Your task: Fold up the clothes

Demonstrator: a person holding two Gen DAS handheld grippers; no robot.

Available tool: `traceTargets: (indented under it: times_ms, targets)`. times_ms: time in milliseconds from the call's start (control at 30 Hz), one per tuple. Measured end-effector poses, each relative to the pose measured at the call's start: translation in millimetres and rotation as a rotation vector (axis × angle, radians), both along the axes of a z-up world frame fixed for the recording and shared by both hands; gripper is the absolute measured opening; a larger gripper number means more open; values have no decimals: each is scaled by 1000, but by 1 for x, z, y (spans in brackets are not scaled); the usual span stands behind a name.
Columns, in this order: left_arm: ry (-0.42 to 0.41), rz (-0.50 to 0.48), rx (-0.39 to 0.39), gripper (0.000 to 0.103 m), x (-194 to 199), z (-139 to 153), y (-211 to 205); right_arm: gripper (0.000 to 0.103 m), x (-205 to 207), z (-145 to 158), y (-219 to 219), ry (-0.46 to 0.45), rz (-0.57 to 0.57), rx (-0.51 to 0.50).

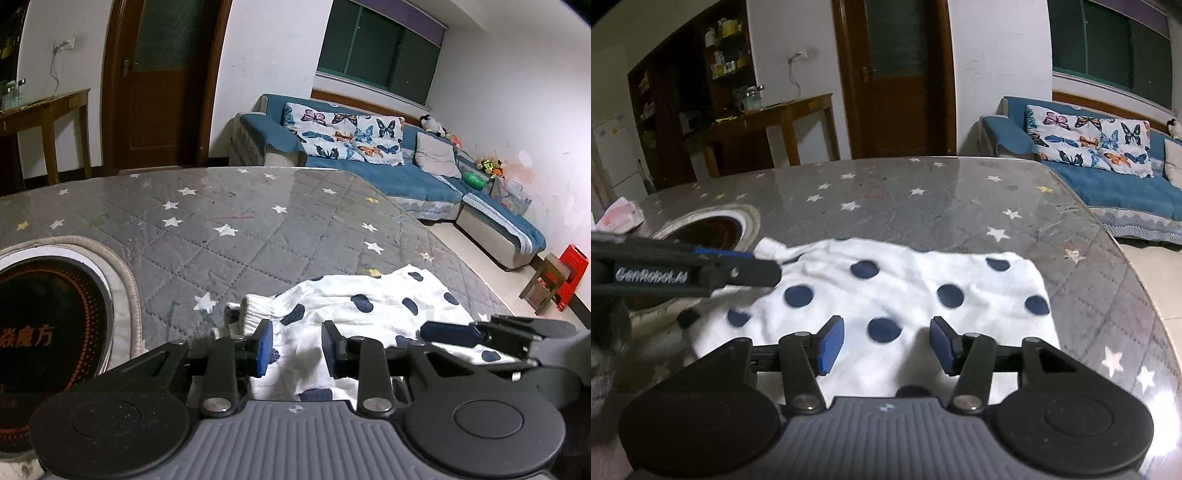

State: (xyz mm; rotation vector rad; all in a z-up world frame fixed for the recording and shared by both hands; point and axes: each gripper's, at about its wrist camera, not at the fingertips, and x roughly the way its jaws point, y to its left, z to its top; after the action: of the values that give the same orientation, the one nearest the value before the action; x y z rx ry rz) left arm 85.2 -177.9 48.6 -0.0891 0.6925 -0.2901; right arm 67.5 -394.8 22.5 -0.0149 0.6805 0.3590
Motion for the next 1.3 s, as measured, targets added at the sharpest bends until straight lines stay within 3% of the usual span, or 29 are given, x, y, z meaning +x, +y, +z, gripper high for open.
traceTargets:
  times_ms: [300,367,700,1033,1300]
  targets:
    - [-7,2,30,35,-9,-1,2,57,-33,1,14,-9,53,-18]
    - [-6,6,34,37,-11,-2,3,66,-40,2,15,-16,61,-19]
    - [5,17,34,48,-29,-2,8,76,-73,1,22,-67,68,-64]
    - [-18,14,31,61,-54,0,13,87,-95,-1,20,-93,10,-44]
    - [-38,20,30,72,-76,3,13,103,-111,4,19,-127,-24,-51]
